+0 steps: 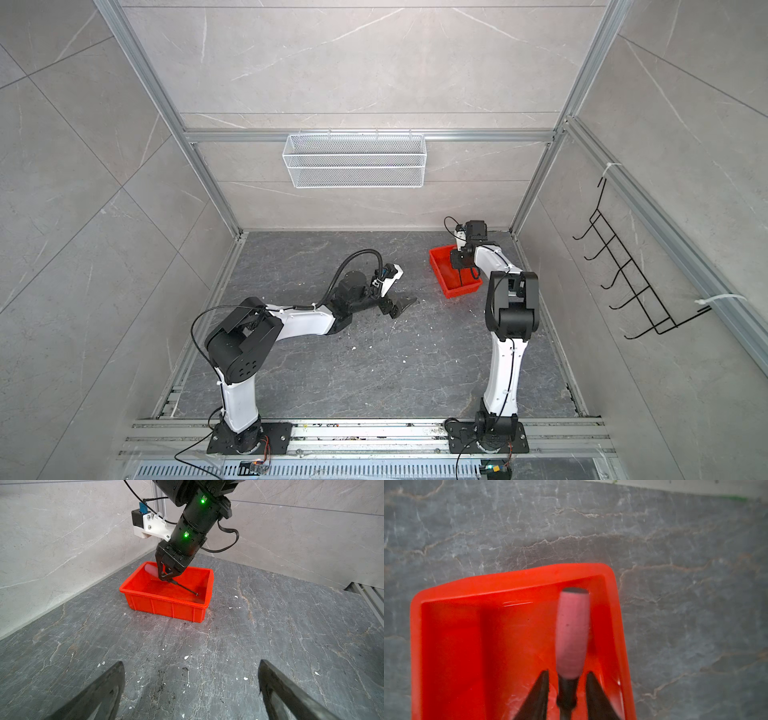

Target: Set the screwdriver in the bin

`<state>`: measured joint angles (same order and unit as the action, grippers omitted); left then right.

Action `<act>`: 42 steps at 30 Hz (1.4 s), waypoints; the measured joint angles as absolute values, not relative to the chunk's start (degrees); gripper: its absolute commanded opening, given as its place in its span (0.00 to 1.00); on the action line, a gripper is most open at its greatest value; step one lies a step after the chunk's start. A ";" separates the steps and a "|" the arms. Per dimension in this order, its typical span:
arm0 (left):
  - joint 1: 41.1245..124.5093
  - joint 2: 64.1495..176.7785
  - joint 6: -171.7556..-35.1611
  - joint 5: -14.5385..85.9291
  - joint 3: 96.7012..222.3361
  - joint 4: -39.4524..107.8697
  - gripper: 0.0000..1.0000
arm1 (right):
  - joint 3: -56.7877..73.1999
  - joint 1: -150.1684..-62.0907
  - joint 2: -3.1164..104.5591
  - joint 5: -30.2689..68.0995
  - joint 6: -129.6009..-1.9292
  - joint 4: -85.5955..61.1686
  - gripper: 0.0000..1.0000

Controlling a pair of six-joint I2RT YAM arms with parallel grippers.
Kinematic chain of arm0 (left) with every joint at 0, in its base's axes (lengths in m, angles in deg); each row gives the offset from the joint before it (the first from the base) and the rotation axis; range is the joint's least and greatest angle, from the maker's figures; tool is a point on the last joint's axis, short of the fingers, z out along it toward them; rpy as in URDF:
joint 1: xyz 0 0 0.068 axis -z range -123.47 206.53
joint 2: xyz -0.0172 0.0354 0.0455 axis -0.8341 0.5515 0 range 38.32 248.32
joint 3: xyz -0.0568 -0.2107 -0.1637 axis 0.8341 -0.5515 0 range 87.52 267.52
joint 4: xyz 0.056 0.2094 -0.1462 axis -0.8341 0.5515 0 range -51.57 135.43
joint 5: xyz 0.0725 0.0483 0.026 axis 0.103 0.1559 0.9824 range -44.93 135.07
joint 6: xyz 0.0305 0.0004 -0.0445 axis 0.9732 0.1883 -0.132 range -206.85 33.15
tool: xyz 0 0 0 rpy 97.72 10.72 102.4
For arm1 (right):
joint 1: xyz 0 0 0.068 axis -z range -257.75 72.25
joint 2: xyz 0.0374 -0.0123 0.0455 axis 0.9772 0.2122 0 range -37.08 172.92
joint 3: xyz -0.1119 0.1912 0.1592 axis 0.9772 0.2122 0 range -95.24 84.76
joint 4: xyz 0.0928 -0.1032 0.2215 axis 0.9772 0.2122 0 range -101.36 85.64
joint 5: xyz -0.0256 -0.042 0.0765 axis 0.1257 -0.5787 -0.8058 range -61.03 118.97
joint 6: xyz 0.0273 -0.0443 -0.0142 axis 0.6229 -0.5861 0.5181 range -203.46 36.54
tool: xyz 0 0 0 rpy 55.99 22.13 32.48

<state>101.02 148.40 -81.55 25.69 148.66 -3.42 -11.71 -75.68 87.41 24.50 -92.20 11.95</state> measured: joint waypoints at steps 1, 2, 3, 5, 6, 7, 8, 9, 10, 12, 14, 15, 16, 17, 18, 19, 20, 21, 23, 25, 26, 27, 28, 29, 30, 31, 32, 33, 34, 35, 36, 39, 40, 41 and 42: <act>101.02 148.40 -81.55 25.73 148.64 -3.42 1.00 | -11.71 -75.68 87.41 24.59 -92.39 11.97 0.52; 101.02 148.40 -81.55 25.78 148.55 -3.46 1.00 | -11.71 -75.66 87.41 24.87 -92.35 11.97 0.56; 101.02 148.38 -81.55 25.97 148.40 -3.53 1.00 | -11.71 -75.66 87.41 24.98 -92.37 11.95 0.57; 101.02 148.38 -81.55 26.48 147.99 -3.57 1.00 | -11.55 -75.68 87.23 25.13 -92.28 11.90 0.59; 101.02 148.29 -81.55 26.65 147.72 -3.59 1.00 | -11.29 -75.68 87.01 25.13 -92.28 11.86 0.61; 101.02 148.23 -81.53 26.94 147.37 -3.57 1.00 | -10.68 -75.68 86.42 25.13 -92.17 11.73 0.65; 101.02 148.01 -81.53 27.15 146.96 -3.50 1.00 | -9.89 -75.66 85.64 25.09 -92.02 11.60 0.71; 101.00 147.70 -81.51 27.46 146.52 -3.31 1.00 | -8.87 -75.68 84.54 25.04 -91.87 11.42 0.76; 100.86 147.29 -81.46 27.85 146.00 -3.22 1.00 | -7.73 -75.68 83.14 25.09 -91.69 11.25 0.82; 100.56 145.91 -81.31 28.58 144.71 -2.98 1.00 | -5.02 -75.68 79.69 24.87 -91.06 10.26 0.91; 99.97 143.70 -81.20 29.03 142.91 -2.74 1.00 | -1.35 -75.66 74.88 24.65 -90.16 8.38 0.97; 99.47 142.46 -81.07 29.34 141.87 -2.65 1.00 | 0.45 -75.68 72.72 24.48 -89.86 7.25 0.98; 98.83 141.13 -80.98 29.78 140.77 -2.50 1.00 | 2.89 -75.66 69.66 24.39 -89.31 5.85 0.99; 97.98 139.46 -80.85 30.06 139.53 -2.28 1.00 | 5.65 -75.68 66.49 24.35 -88.74 4.10 0.99; 97.24 138.20 -80.81 30.26 138.54 -2.00 1.00 | 8.05 -75.66 63.89 24.21 -88.28 2.59 0.99; 96.21 136.54 -80.61 30.74 137.32 -1.45 1.00 | 10.76 -75.68 60.94 24.17 -87.65 1.08 0.99; 95.18 134.76 -80.42 31.35 136.10 -0.73 1.00 | 13.71 -75.66 57.81 24.04 -87.04 -0.60 0.99; 94.33 133.41 -80.31 31.59 135.11 -0.12 1.00 | 16.01 -75.66 55.50 23.97 -86.56 -2.00 0.99; 92.08 129.83 -79.82 32.23 132.62 1.57 1.00 | 21.08 -75.66 50.51 23.93 -85.49 -4.84 0.99; 89.85 126.39 -79.56 33.01 130.46 3.32 1.00 | 25.73 -75.66 46.23 23.93 -84.46 -7.24 0.99; 88.54 124.54 -79.50 33.23 129.28 4.28 1.00 | 27.85 -75.66 44.28 23.93 -84.11 -8.27 0.99; 87.23 122.96 -79.48 33.45 128.40 5.22 1.00 | 29.87 -75.66 42.42 23.95 -83.67 -9.10 0.99; 85.85 121.50 -79.48 33.58 127.59 6.11 1.00 | 31.50 -75.68 40.94 23.93 -83.13 -9.82 0.99; 84.14 119.66 -79.48 33.65 126.50 7.18 1.00 | 33.17 -75.68 39.56 23.93 -82.69 -10.63 0.99; 82.68 118.13 -79.48 33.82 125.47 7.69 1.00 | 34.70 -75.68 38.38 23.93 -82.21 -11.53 0.99; 80.89 116.36 -79.48 34.11 124.27 8.45 1.00 | 36.73 -75.66 37.00 23.89 -81.53 -12.84 0.99; 78.85 114.37 -79.52 34.54 122.83 9.06 1.00 | 39.07 -75.66 35.65 23.73 -80.72 -14.59 0.99; 77.35 112.67 -79.48 34.98 121.63 9.85 1.00 | 41.03 -75.66 34.71 23.71 -80.09 -15.94 0.99; 75.60 110.46 -79.23 36.27 120.05 10.70 1.00 | 43.68 -75.68 33.73 23.78 -79.26 -17.95 0.99; 74.53 108.73 -78.91 37.54 118.94 11.53 1.00 | 45.69 -75.68 33.20 23.84 -78.62 -19.40 0.99; 73.63 106.57 -78.10 39.48 117.43 12.28 1.00 | 48.03 -75.68 33.00 24.15 -77.77 -21.23 0.99; 72.82 101.98 -75.72 45.56 113.01 12.50 1.00 | 53.36 -75.66 33.09 25.09 -75.48 -24.93 0.99; 72.43 100.93 -75.10 47.63 111.38 12.28 1.00 | 54.65 -75.66 33.09 25.28 -75.02 -26.30 0.99; 71.84 100.30 -74.67 49.36 109.76 11.82 1.00 | 56.31 -75.66 33.09 25.33 -74.84 -28.53 0.99; 71.07 99.93 -74.54 50.89 108.27 11.32 1.00 | 57.65 -75.68 33.14 25.33 -74.82 -30.67 0.99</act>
<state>71.07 99.93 -74.54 50.89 108.27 11.32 57.65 -75.68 33.14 25.33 -74.82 -30.67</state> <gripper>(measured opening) 0.999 0.988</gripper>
